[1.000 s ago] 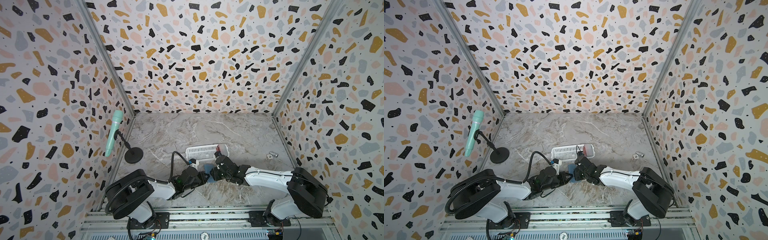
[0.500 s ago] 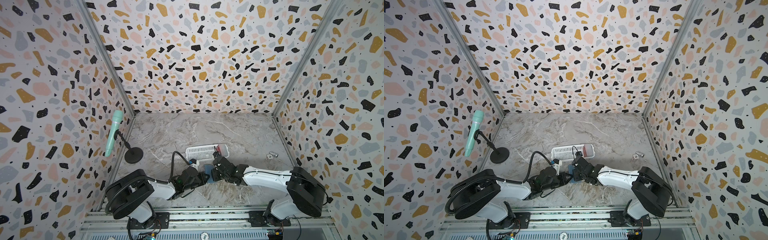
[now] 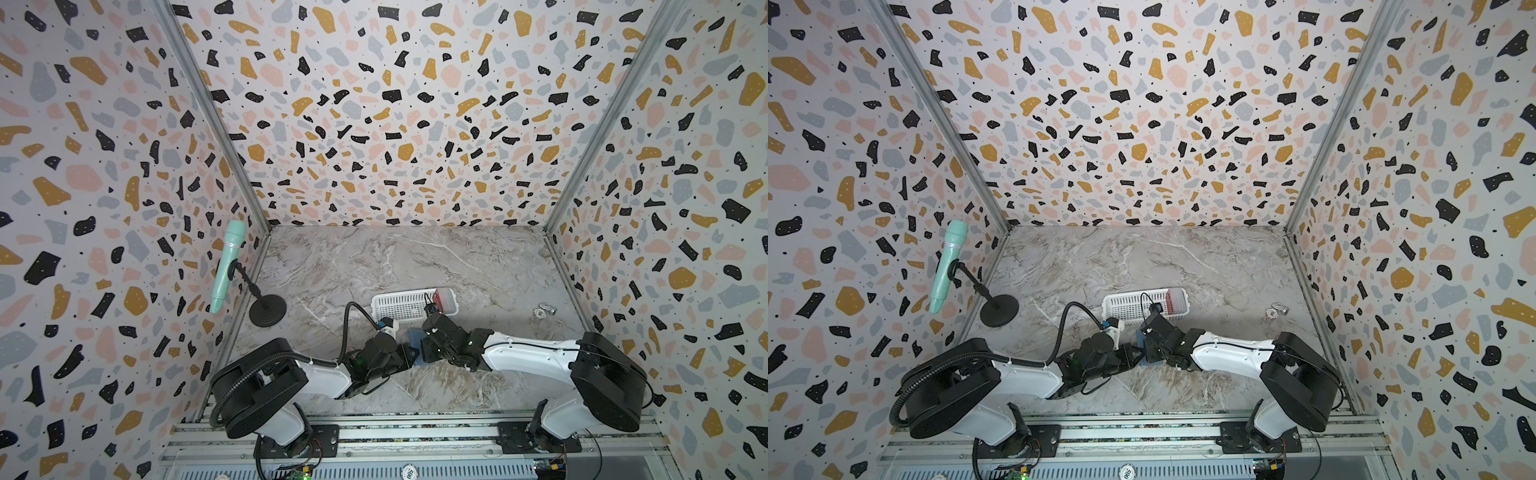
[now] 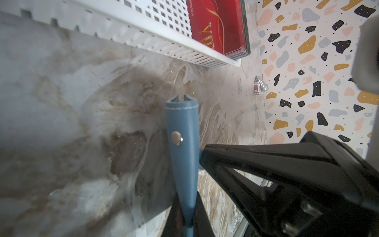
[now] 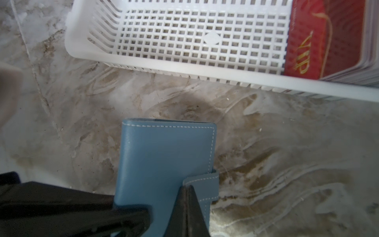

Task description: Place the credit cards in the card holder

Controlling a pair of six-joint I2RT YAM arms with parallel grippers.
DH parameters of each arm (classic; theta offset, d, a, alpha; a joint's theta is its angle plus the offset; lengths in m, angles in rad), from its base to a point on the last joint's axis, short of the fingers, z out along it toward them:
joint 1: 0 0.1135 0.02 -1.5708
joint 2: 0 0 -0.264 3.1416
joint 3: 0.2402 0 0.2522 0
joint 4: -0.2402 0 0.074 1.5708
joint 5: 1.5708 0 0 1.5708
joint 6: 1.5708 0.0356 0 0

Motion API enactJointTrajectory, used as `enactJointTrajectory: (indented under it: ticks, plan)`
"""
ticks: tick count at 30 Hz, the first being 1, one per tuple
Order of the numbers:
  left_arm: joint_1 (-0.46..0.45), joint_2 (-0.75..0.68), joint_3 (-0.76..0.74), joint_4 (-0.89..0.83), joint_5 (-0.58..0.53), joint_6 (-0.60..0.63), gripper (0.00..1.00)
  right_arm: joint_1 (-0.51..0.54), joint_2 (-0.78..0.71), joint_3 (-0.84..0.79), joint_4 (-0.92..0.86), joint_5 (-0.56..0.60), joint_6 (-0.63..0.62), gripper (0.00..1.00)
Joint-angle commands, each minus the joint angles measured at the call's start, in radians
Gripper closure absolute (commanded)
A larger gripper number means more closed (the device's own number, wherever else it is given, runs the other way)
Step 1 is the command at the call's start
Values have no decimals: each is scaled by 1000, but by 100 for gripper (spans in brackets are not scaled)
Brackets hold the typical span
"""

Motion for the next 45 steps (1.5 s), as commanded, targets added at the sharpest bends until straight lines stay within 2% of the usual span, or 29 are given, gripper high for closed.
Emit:
enactJointTrajectory:
  ticks: [1,23,27,31,36,42,45]
  plan:
    - [-6,-6,14,-6,-19,22,99,-7,-17,7,-95,87,8,95]
    - [-6,-7,19,-26,-27,23,100,-9,-39,8,-107,107,22,96]
    - [-6,-6,23,-39,-29,23,89,-9,-56,1,-89,97,19,96]
    - [-6,-15,47,-134,-60,29,82,-9,-76,-1,-98,94,19,96]
    - [-7,-33,68,-228,-96,38,68,-9,-118,-8,-105,85,19,96]
    - [-6,-57,75,-259,-103,43,55,-9,-172,-9,-121,77,17,96]
    - [-6,-78,76,-236,-77,50,44,-8,-204,-5,-125,69,14,96]
